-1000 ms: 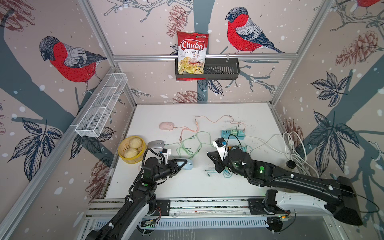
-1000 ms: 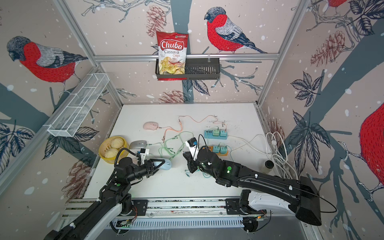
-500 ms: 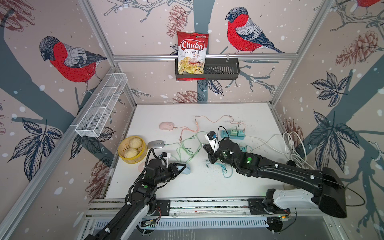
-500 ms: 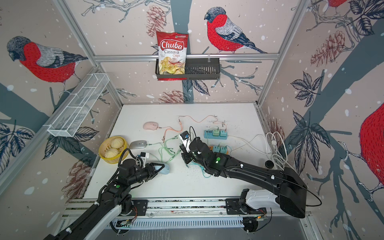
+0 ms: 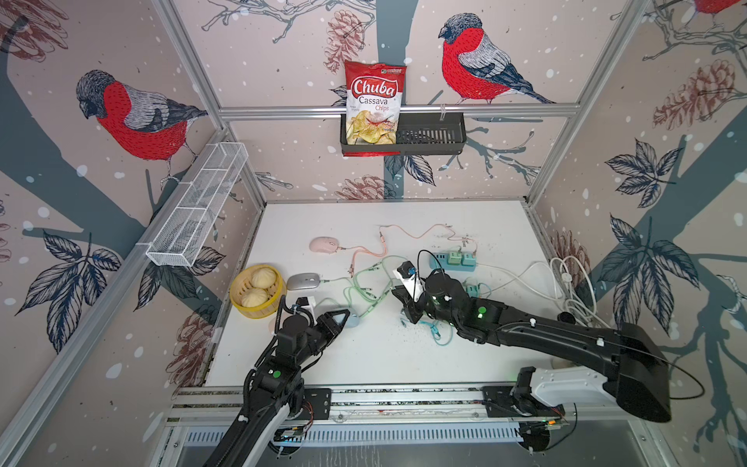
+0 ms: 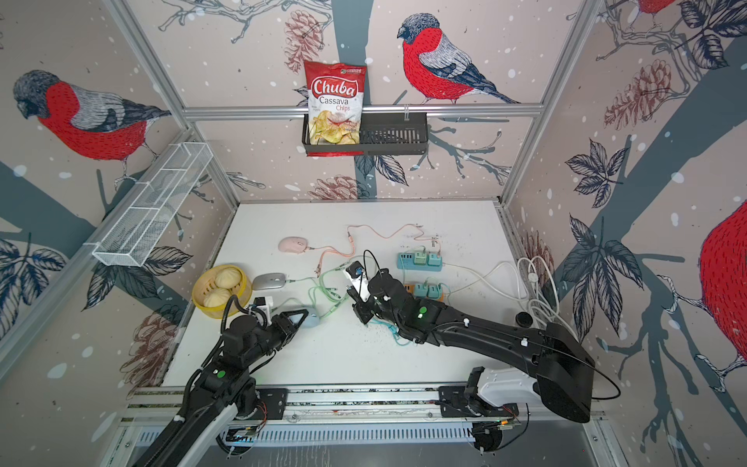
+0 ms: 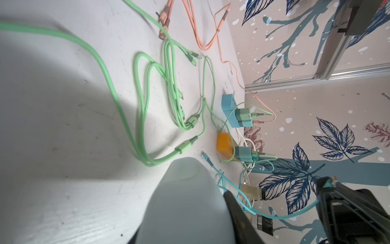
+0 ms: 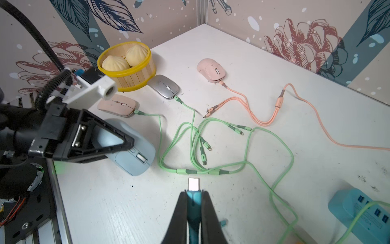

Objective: Unplug the wireless mouse
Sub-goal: Place the mouse at the center of the board.

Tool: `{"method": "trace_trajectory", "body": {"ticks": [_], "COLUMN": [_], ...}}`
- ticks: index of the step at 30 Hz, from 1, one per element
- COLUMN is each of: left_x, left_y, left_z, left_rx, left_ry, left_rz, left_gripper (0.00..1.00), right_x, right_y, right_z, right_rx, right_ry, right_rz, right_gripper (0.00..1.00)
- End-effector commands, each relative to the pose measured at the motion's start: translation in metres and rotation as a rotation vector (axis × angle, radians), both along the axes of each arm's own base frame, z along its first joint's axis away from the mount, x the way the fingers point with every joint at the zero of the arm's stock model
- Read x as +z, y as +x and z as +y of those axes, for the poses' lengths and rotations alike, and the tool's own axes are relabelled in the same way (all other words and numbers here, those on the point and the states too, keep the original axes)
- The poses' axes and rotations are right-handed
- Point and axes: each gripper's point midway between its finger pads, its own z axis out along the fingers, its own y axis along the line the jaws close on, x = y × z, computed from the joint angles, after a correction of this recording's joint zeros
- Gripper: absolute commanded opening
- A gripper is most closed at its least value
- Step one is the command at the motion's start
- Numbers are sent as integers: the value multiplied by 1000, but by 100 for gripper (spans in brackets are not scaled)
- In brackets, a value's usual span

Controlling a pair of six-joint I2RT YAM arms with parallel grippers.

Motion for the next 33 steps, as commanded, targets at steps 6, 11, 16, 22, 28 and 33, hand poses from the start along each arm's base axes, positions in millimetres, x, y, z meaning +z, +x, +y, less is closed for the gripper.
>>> {"method": "trace_trajectory", "body": {"ticks": [6,11,16,22,28,33], "left_x": [-85,-72,-30,-21,10,44], "left_y": [-47,-49,-54,-70,-53,-15], "left_z": [24,34,57,52,47,4], "left_rx": [80,130,243,271,286,92], "left_ry": [77,106,151,48,-58,-198], "left_rz": [356,364,354,461,342,134], "left_gripper": [34,97,97,97,96,80], "right_x": [4,1,-3,-2,-8,-18], "right_y": [1,3,0,-3,-3,-22], "right_z": [1,5,5,0,-13,-7], "right_rx": [21,23,25,17,-19,78], "right_ry": [15,9,2,1,-8,16], "right_rz": [-31,-9,7,9,24,122], "right_gripper": [0,0,0,0,0,0]}}
